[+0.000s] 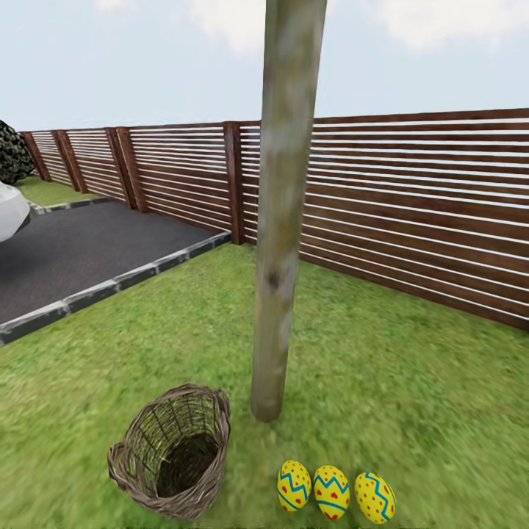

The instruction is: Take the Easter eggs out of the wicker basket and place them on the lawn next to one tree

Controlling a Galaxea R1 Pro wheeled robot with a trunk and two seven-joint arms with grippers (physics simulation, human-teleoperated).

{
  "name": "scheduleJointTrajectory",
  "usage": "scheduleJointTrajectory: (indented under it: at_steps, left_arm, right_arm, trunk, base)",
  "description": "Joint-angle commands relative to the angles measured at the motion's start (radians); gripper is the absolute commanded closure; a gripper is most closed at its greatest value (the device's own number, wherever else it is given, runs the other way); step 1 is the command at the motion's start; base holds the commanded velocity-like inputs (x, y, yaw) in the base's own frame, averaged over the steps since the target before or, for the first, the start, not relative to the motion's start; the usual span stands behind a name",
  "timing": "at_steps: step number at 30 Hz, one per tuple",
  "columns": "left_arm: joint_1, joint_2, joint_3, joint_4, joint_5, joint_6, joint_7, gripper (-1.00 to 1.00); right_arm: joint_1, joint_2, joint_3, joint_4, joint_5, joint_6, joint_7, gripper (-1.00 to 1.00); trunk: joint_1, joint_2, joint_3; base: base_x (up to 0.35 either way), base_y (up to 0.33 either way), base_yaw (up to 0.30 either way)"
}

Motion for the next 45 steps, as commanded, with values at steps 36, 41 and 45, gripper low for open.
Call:
scheduleJointTrajectory:
  at_steps: [36, 41, 45]
  left_arm:
    - [-0.002, 0.000, -0.009, 0.003, 0.010, -0.004, -0.007, -1.00]
    - [-0.002, 0.000, -0.009, 0.004, 0.010, -0.004, -0.007, -1.00]
    - [-0.002, 0.000, -0.009, 0.004, 0.010, -0.004, -0.007, -1.00]
  right_arm:
    - [-0.001, 0.001, 0.009, -0.002, -0.005, 0.003, -0.002, -1.00]
    - [-0.001, 0.003, 0.009, -0.002, -0.005, 0.003, -0.002, -1.00]
    - [-0.001, 0.003, 0.009, -0.002, -0.005, 0.003, -0.002, -1.00]
  trunk:
    - [0.000, 0.000, -0.058]
    - [0.000, 0.000, -0.066]
    - [0.000, 0.000, -0.072]
  base:
    - [0.000, 0.000, 0.000]
    - [0.000, 0.000, 0.000]
    - [0.000, 0.000, 0.000]
